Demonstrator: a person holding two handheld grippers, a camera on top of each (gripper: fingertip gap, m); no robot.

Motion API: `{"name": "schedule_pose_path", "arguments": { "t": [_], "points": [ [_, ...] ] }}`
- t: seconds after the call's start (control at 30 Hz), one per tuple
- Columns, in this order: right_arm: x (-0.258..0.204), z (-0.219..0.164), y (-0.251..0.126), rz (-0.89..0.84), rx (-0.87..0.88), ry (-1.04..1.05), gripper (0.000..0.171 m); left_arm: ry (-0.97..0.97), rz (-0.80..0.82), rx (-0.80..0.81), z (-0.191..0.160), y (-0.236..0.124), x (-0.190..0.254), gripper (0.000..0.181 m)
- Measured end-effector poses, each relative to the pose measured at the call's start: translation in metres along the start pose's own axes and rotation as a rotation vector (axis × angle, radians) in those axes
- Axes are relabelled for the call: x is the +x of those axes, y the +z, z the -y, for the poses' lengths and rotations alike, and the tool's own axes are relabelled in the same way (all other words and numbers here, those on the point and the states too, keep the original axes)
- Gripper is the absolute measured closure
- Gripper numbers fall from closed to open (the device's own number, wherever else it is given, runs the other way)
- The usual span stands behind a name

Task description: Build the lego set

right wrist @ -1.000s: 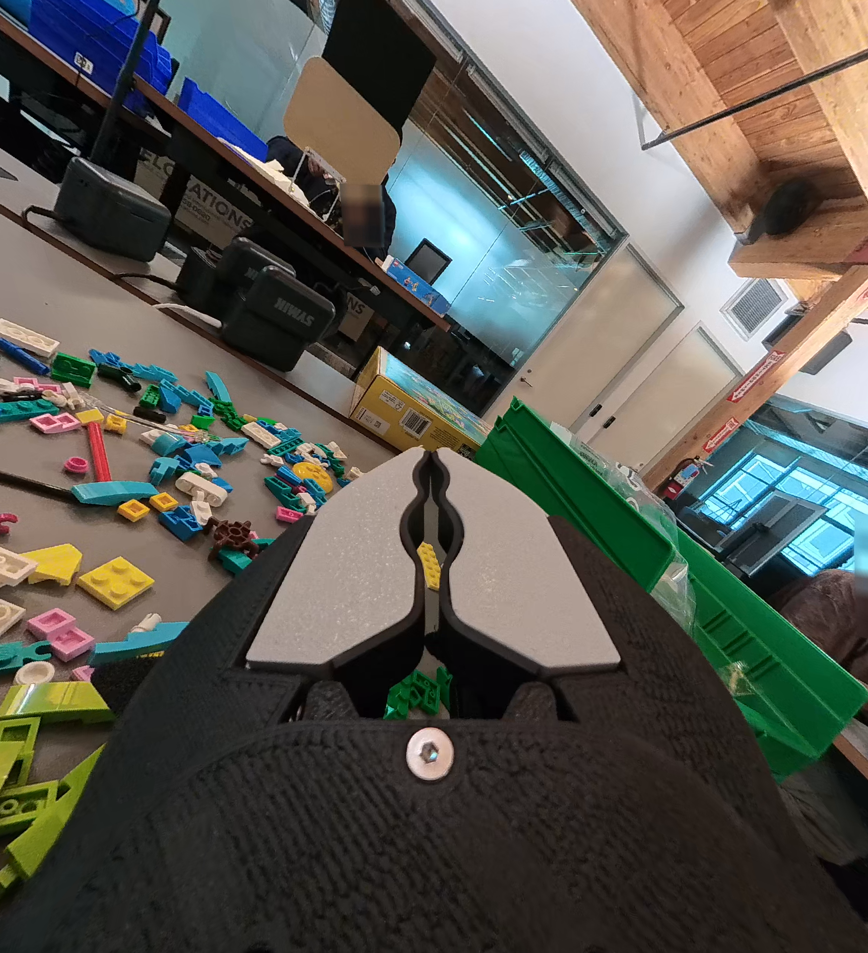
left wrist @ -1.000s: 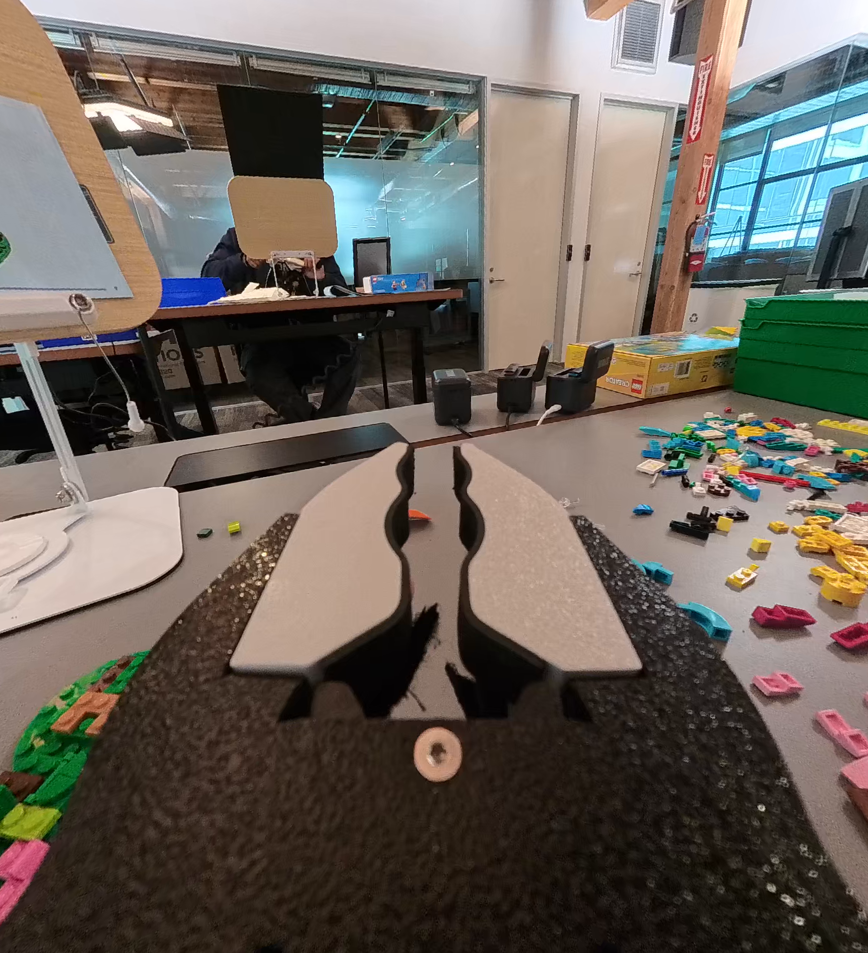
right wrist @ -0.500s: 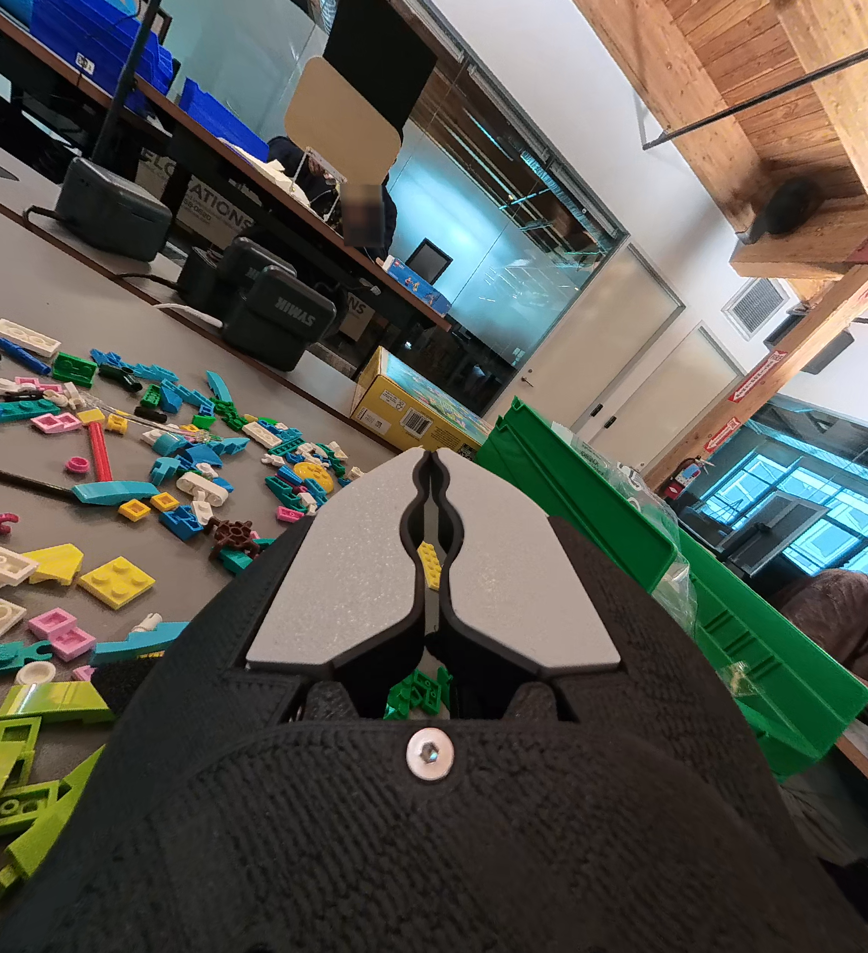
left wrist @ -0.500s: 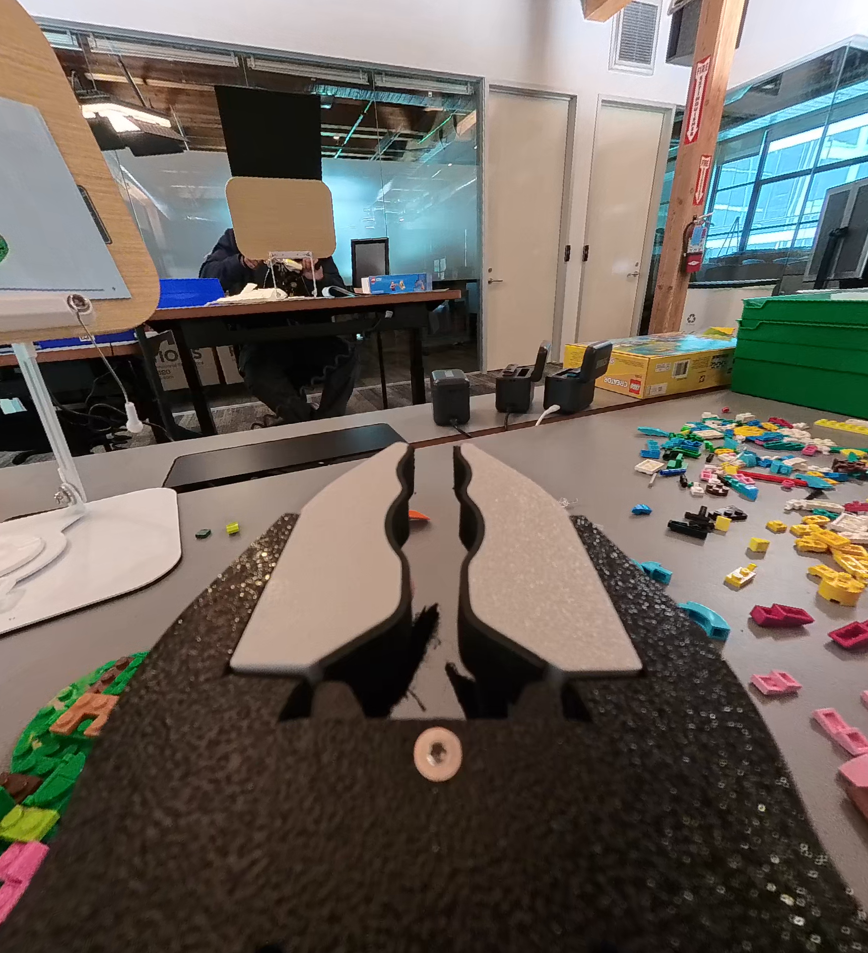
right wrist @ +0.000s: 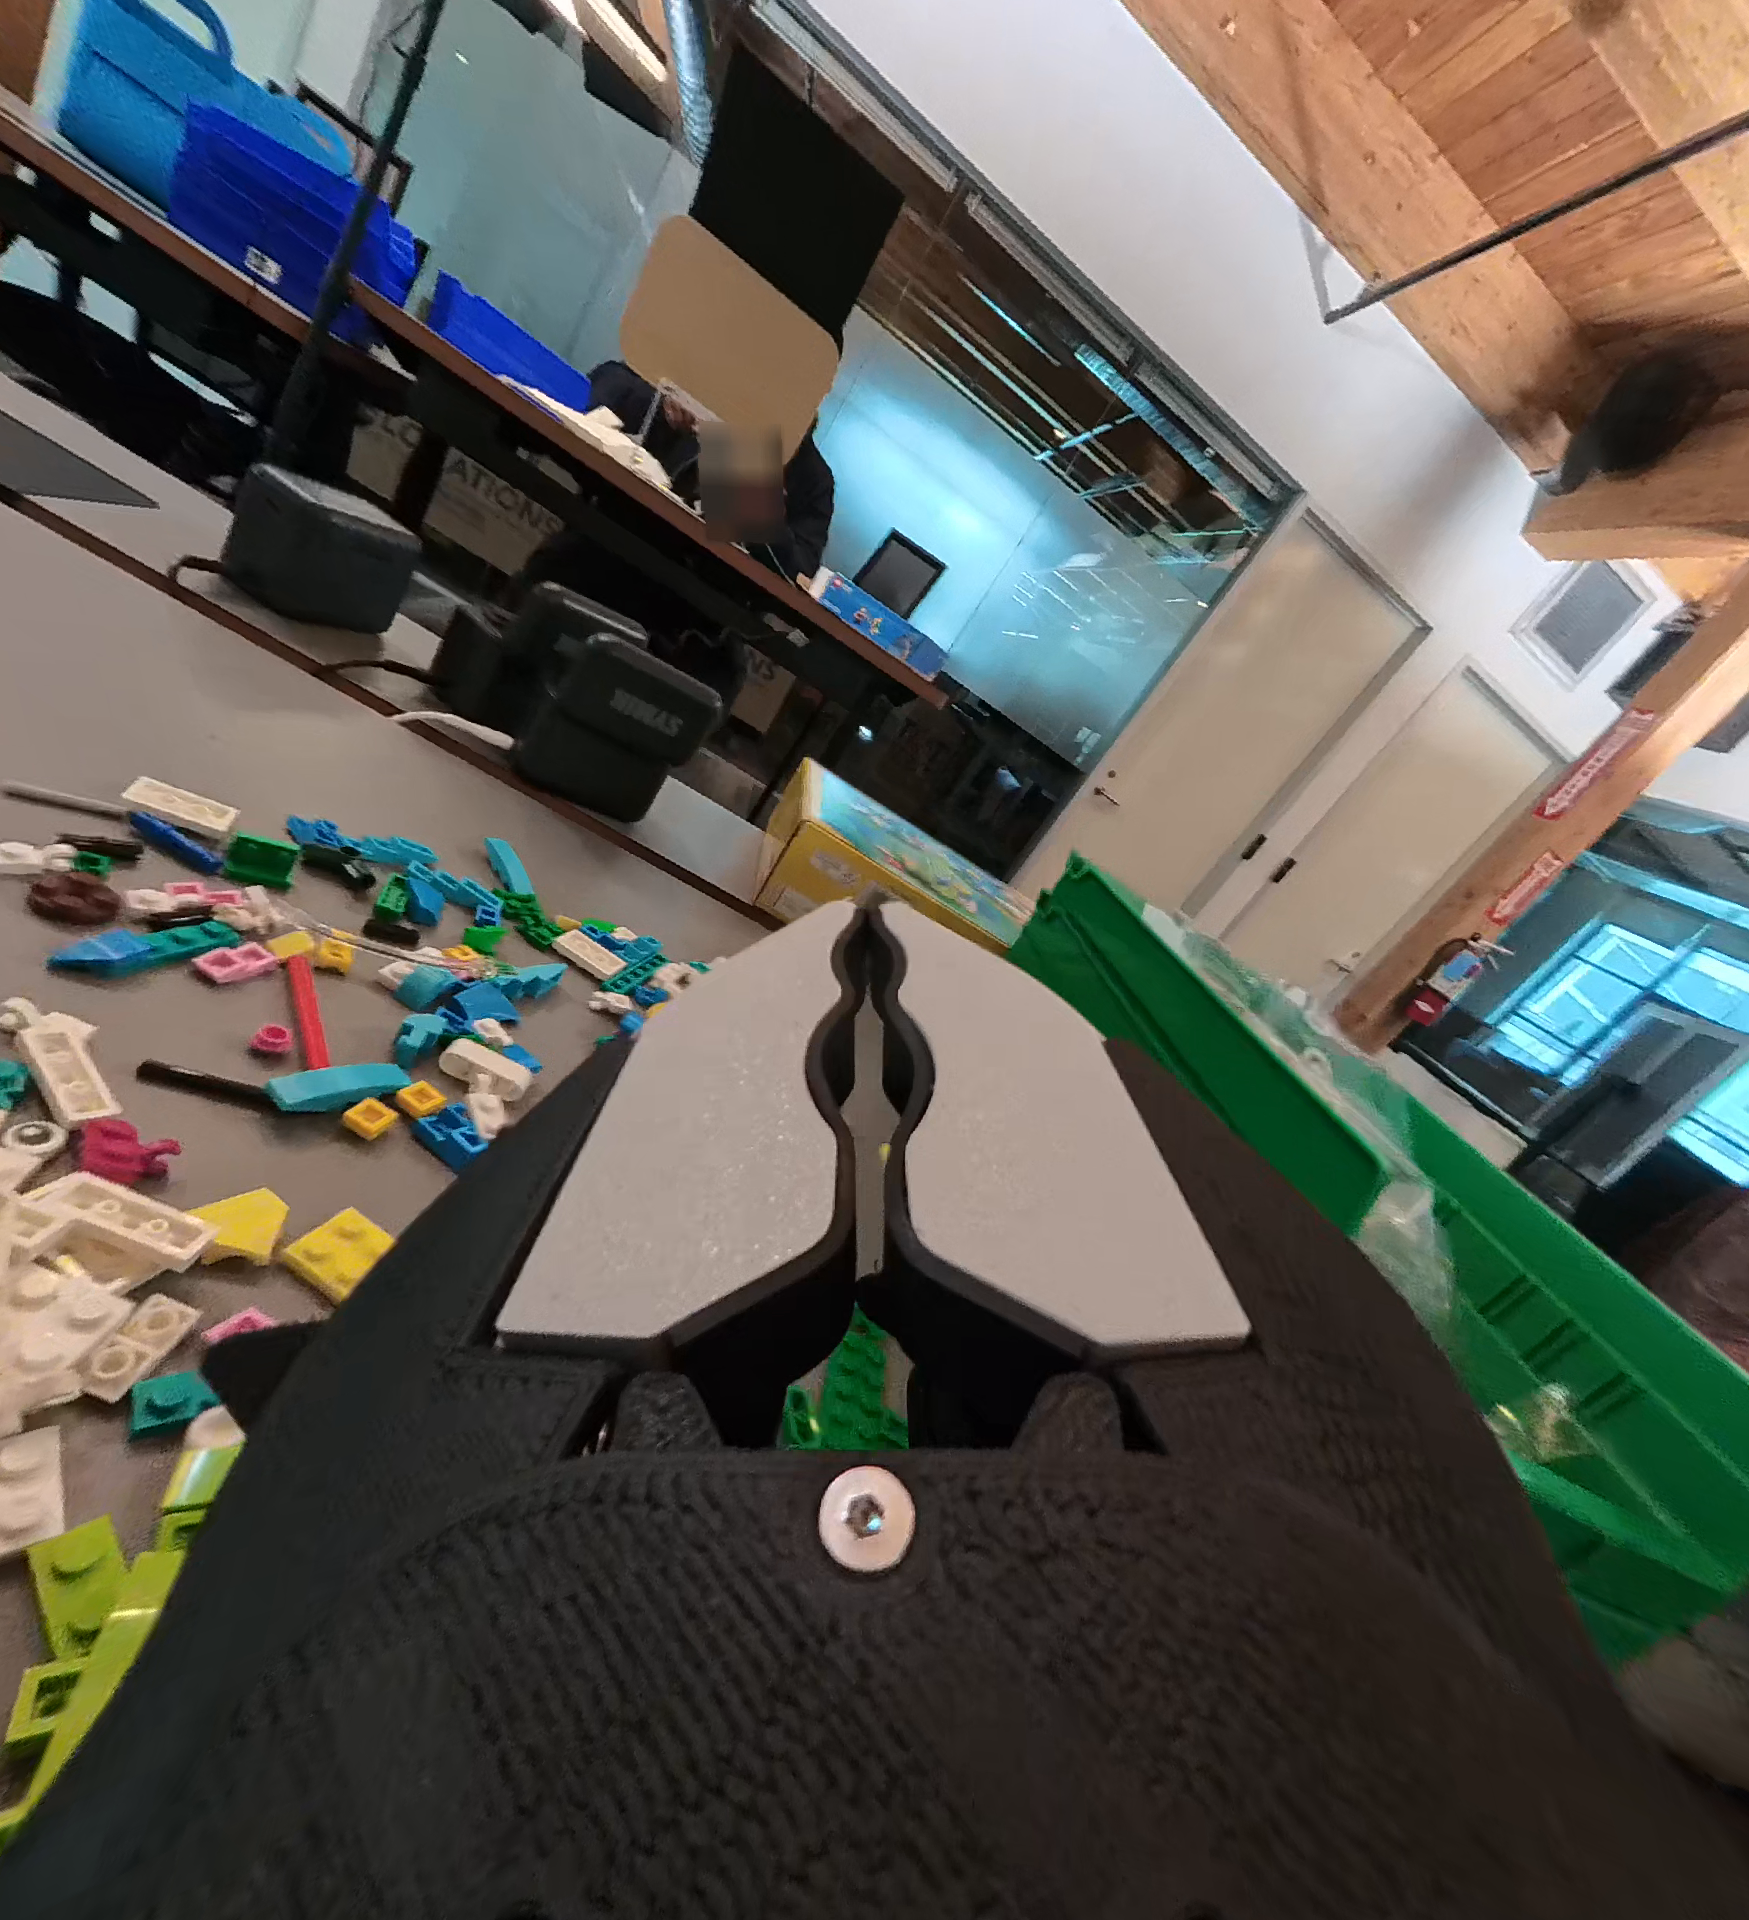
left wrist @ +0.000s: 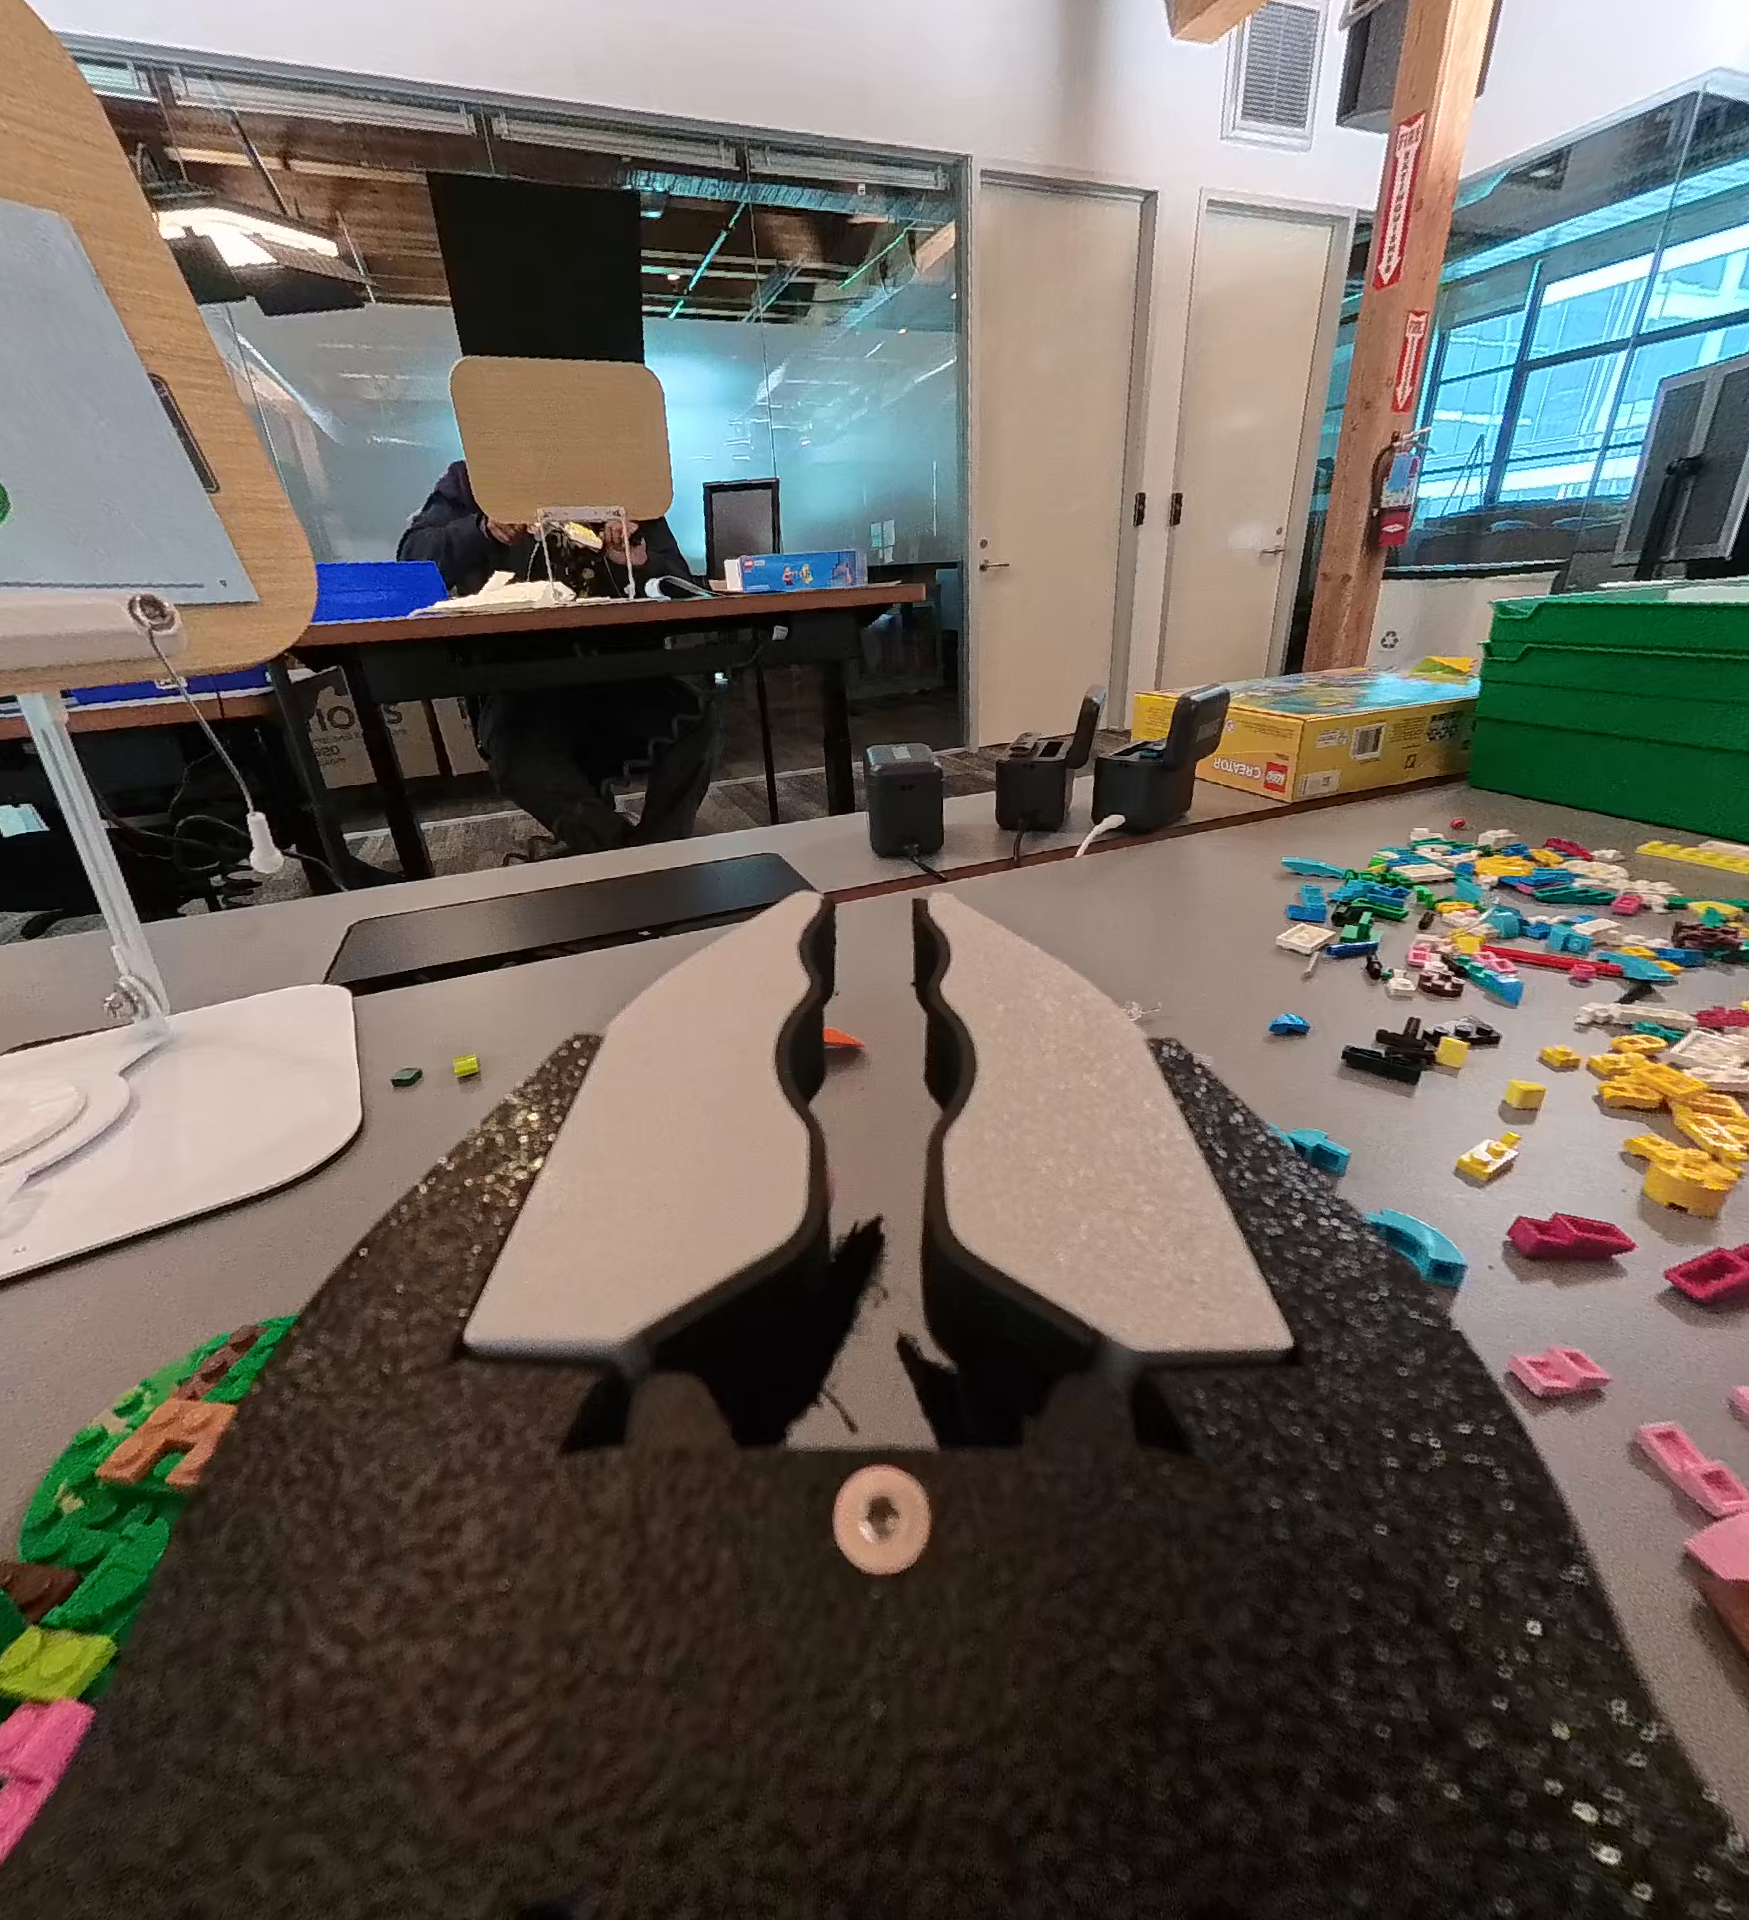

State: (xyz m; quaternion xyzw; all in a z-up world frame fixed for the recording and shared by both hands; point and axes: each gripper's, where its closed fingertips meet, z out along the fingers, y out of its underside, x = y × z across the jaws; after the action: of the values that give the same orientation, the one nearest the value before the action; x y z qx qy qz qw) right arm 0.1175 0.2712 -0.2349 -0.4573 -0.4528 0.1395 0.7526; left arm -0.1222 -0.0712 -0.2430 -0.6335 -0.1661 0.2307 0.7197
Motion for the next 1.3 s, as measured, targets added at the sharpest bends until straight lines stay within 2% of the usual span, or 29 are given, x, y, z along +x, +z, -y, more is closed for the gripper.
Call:
{"name": "schedule_pose_path", "arguments": {
  "t": [0.2,0.43,0.73,1.3],
  "points": [
    [0.035,-0.004,-0.009,-0.104,-0.104,-0.048,0.171,0.001,-0.002,0.001,0.0,0.0,0.0,0.168],
    [0.068,-0.015,-0.019,-0.217,-0.145,0.107,0.171,0.006,-0.003,0.001,0.0,-0.001,0.001,0.168],
    [0.07,-0.03,-0.017,-0.22,-0.184,0.212,0.171,0.015,-0.006,0.001,0.0,-0.001,0.002,0.168],
    [0.075,-0.029,-0.018,-0.243,-0.175,0.206,0.171,0.038,-0.013,-0.003,0.0,0.0,0.005,0.168]
  ]
}}
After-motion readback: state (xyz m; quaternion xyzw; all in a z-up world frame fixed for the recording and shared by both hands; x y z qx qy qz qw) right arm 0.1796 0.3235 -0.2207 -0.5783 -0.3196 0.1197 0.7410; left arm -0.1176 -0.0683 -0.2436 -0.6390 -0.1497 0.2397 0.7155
